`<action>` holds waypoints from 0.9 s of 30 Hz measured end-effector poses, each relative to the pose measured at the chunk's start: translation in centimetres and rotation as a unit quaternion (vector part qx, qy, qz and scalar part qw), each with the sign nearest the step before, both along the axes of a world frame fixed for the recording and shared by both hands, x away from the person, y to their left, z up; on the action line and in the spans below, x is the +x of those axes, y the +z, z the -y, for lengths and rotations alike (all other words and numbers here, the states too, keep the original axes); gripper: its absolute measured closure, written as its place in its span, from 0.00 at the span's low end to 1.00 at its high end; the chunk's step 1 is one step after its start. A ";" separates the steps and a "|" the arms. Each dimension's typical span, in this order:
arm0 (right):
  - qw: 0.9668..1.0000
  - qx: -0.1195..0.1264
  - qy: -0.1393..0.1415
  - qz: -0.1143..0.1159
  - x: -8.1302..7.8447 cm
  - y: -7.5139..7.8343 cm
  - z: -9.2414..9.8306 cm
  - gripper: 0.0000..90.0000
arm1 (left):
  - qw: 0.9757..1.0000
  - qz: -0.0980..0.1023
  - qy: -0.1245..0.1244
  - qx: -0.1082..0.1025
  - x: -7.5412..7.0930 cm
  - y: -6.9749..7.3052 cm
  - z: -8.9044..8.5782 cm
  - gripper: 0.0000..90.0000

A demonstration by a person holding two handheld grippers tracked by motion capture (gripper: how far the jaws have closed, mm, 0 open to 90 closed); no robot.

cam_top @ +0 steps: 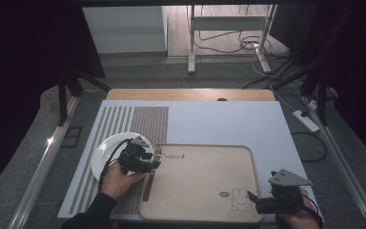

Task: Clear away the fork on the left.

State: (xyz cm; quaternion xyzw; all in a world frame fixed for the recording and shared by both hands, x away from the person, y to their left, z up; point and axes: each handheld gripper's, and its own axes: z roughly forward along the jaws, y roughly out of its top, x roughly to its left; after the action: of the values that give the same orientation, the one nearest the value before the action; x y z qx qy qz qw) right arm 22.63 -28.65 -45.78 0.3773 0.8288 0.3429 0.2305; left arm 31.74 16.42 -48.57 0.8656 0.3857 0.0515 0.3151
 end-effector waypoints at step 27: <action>1.000 0.002 -0.002 0.000 0.0 0.0 0.0 0.00 | 0.997 0.019 0.058 -0.042 -3.7 0.0 -5.2 0.00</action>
State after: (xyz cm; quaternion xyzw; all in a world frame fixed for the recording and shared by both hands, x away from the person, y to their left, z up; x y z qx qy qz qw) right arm 22.67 -28.65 -45.76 0.3796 0.8274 0.3442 0.2300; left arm 28.02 21.65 -48.57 0.8267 0.4312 0.0702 0.3547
